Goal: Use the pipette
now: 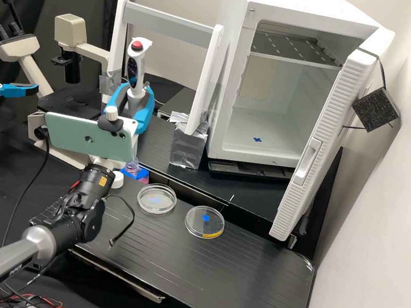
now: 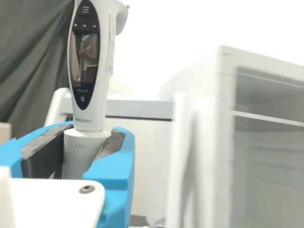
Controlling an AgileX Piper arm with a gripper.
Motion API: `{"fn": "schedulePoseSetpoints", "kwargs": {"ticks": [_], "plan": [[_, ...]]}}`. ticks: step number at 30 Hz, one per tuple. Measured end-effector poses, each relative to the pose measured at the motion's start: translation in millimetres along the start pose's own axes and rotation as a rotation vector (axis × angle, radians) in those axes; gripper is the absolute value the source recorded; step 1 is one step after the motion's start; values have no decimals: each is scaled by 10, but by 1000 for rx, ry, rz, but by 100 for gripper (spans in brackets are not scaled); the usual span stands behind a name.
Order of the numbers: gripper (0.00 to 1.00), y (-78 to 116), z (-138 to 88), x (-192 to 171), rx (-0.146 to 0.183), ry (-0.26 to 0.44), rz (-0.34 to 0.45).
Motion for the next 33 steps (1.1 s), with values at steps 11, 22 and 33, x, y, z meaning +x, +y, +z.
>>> {"fn": "schedulePoseSetpoints", "kwargs": {"ticks": [11, 22, 33], "plan": [[0, 228, 196, -289, -36, -20, 132], [0, 228, 277, -364, -71, -72, 134], [0, 185, 272, -426, -71, -75, 130]]}}
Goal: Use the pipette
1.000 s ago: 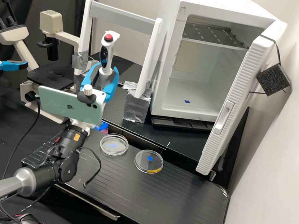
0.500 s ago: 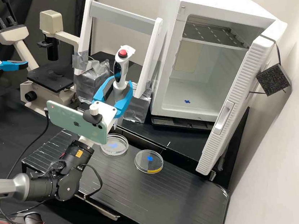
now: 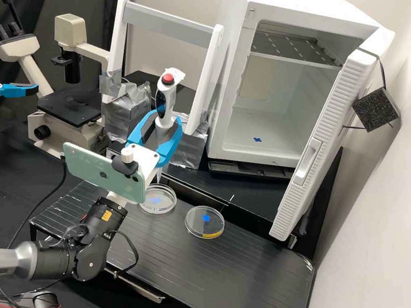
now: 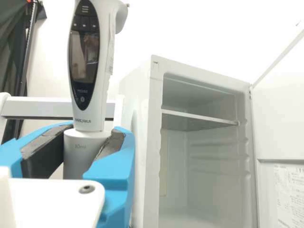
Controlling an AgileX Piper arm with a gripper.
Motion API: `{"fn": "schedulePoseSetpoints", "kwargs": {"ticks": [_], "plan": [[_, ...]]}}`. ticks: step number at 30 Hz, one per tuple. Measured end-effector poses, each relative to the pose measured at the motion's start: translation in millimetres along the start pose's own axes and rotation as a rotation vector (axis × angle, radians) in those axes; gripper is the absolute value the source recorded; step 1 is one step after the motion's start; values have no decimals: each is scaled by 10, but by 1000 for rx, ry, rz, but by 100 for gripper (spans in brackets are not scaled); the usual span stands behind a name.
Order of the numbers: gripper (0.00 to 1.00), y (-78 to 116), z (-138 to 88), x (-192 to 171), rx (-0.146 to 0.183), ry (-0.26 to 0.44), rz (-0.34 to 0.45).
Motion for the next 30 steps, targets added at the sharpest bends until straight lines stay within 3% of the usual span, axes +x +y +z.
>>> {"fn": "schedulePoseSetpoints", "kwargs": {"ticks": [11, 15, 18, 22, 24, 30], "plan": [[0, -20, -121, 19, 0, 65, -26], [0, 8, -315, 202, 23, 139, -70], [0, -14, -521, 389, 68, 192, -140], [0, -59, -762, 675, 77, 242, -224], [0, -92, -871, 838, 67, 246, -264], [0, -219, -1044, 1321, 41, 166, -376]]}}
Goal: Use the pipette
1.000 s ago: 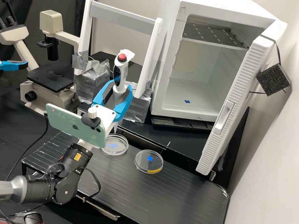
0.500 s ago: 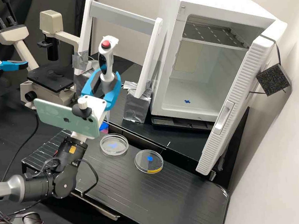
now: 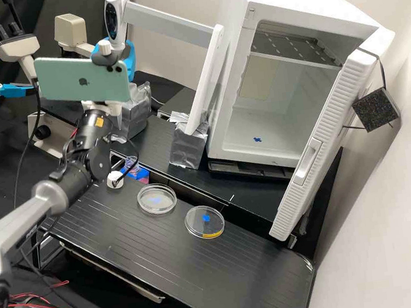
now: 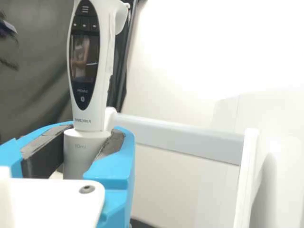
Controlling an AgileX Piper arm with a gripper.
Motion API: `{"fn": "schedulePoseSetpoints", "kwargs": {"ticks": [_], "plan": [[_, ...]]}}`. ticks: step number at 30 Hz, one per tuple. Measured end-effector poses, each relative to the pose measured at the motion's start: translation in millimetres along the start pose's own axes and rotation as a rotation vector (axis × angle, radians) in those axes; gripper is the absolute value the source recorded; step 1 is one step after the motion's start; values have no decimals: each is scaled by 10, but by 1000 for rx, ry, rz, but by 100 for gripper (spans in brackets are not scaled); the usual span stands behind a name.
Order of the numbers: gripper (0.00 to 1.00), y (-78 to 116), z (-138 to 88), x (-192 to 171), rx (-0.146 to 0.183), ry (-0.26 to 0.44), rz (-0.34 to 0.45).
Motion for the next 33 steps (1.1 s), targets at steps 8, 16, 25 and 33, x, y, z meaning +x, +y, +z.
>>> {"fn": "schedulePoseSetpoints", "kwargs": {"ticks": [8, 16, 25, 33], "plan": [[0, 113, 80, 517, -36, -136, -63], [0, 224, 190, 891, -60, -227, -55], [0, 145, 249, 1118, -52, -289, -86], [0, 145, 224, 1256, -9, -316, -84]]}}
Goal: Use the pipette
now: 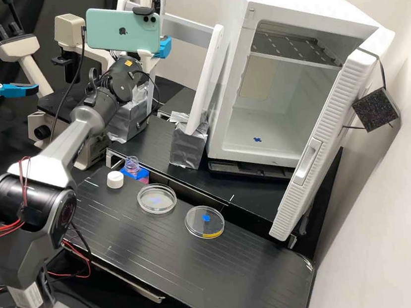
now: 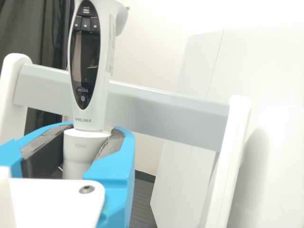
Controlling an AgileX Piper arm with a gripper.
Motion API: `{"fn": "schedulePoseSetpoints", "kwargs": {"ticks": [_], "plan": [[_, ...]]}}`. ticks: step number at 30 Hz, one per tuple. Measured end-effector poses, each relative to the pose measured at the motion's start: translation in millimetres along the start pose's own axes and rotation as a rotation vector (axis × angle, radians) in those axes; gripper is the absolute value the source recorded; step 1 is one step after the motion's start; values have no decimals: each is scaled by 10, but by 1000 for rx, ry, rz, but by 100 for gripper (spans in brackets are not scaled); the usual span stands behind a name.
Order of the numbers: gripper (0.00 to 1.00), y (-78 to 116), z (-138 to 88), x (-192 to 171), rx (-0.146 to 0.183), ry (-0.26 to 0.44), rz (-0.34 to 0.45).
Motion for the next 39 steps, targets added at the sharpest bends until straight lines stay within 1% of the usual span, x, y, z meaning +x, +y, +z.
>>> {"fn": "schedulePoseSetpoints", "kwargs": {"ticks": [1, 3, 5, 7, 8, 10, 12, 14, 17, 19, 23, 30, 34, 36, 39], "plan": [[0, 20, -9, 25, 25, -22, -6], [0, 42, 7, 53, 43, -58, -33], [0, 25, 29, 73, 57, -71, -85], [0, -29, 41, 100, 74, -56, -152], [0, -65, 29, 120, 79, -32, -177], [0, -136, -3, 152, 76, 1, -210], [0, -182, -13, 170, 59, 14, -233], [0, -186, -17, 170, 49, 16, -235], [0, -185, -17, 170, 49, 17, -233], [0, -185, -19, 170, 52, 18, -233], [0, -153, 8, 172, 72, 19, -225], [0, -6, 83, 170, 96, 12, -182], [0, 111, 49, 154, 91, 21, -149], [0, 139, 30, 150, 97, 23, -141], [0, 162, 20, 154, 94, 19, -134]]}}
